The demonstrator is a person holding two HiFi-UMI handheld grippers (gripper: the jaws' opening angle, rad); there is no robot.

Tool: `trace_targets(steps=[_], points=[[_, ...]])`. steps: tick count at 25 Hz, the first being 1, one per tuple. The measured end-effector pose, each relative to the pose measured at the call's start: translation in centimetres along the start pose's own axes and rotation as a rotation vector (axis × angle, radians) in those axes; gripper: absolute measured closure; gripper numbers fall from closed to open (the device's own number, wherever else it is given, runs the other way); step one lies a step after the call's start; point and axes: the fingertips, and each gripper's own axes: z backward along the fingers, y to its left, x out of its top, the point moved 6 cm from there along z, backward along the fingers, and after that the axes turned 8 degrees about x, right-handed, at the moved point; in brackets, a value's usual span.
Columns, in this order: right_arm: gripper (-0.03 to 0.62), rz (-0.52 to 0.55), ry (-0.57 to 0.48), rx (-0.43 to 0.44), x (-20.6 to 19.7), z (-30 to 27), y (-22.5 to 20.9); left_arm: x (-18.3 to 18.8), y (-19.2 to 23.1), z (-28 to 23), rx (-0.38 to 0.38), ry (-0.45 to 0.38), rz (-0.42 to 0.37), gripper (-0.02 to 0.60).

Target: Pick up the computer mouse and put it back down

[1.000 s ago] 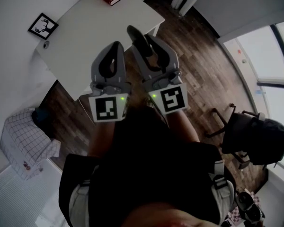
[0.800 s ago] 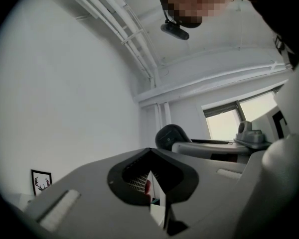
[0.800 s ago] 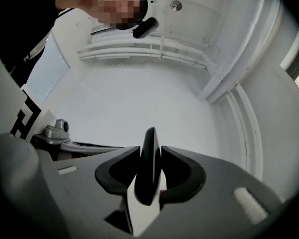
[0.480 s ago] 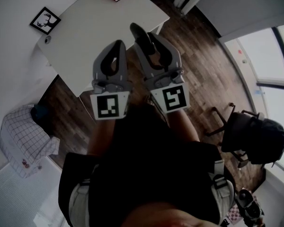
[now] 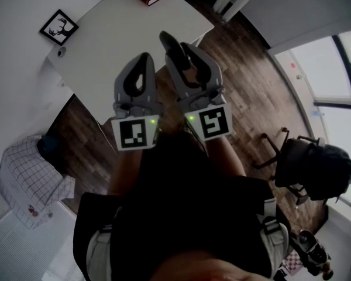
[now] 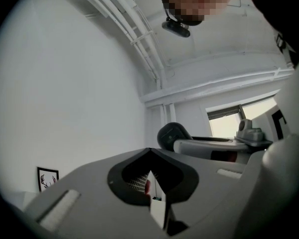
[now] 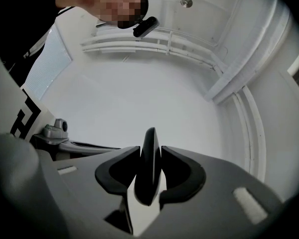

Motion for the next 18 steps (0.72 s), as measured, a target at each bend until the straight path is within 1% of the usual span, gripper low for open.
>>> trace_targets(steps=[3, 6, 9, 13, 18], points=[[0.448, 0.008, 0.011, -0.007, -0.4, -0.8, 0.4, -0.7, 1.1, -0.2, -0.010, 0.015, 0.002, 0.583], [0.448, -0.009, 0.016, -0.012, -1.2, -1.6, 0.3, -1.9, 2.0, -0.9, -0.009, 0.038, 0.014, 0.582], [0.448, -0.015, 0.028, -0.003, -2.1, -1.8, -0.4, -2.8, 1.9, -1.8, -0.009, 0.054, 0.015, 0.582], [0.448, -0.033, 0.028, 0.018, -3.6, -3.0, -3.2, -4.0, 1.4, -4.4, 0.016, 0.078, 0.005, 0.582], [0.448, -0.061, -0.010, 0.091, -5.8, -6.1, -8.3, -5.4, 0.9, -10.2, 0.087, 0.093, -0.027, 0.581]])
